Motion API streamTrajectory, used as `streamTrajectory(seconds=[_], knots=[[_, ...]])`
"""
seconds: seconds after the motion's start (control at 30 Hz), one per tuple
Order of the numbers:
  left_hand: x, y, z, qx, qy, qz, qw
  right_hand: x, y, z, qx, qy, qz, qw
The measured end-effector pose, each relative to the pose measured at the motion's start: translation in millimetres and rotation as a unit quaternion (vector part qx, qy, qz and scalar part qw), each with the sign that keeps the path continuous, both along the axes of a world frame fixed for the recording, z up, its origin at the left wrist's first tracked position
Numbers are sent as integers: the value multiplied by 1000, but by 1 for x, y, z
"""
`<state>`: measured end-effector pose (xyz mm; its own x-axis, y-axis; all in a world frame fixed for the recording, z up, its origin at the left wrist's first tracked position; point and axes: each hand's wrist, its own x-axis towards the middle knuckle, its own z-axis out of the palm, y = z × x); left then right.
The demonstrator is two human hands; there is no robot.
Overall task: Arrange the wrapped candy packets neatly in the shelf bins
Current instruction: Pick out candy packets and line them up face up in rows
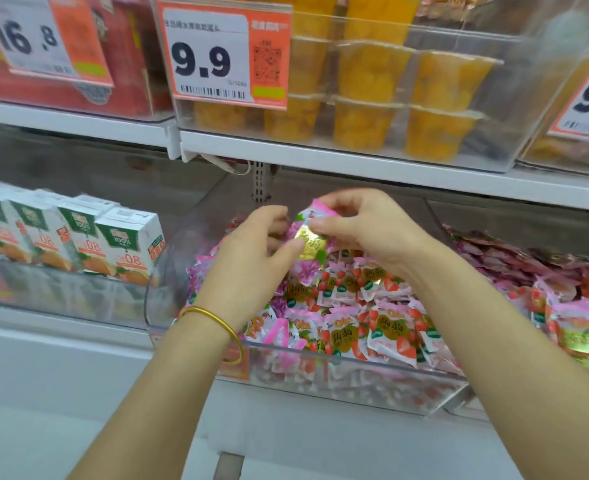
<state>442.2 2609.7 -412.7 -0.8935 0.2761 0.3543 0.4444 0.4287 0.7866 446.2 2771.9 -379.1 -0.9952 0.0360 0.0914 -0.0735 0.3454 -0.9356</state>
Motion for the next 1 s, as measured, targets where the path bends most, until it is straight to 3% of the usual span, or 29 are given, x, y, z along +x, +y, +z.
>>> streamTrajectory(seconds=[0.07,0.17,0.37,0.57,0.8,0.9,1.0], knots=[[-4,-2,-2,6,-19,-3,1000,-1,-6,-1,-20,0,25,999],[-11,-11,-2,13,-16,56,998,-6,-4,-11,-46,-35,-40,998],[-17,-23,-2,6,13,142,990,-15,-20,-41,123,-202,-54,970],[-19,-20,-4,7,16,148,989,-25,-46,-59,161,-221,-41,961],[-22,-19,-8,24,-31,112,993,11,-8,-28,17,-125,-99,987],[-14,-5,-7,82,-110,40,990,39,9,-17,-86,-72,-95,989],[9,23,1,178,-223,-54,957,66,16,-12,-158,-34,-100,982]])
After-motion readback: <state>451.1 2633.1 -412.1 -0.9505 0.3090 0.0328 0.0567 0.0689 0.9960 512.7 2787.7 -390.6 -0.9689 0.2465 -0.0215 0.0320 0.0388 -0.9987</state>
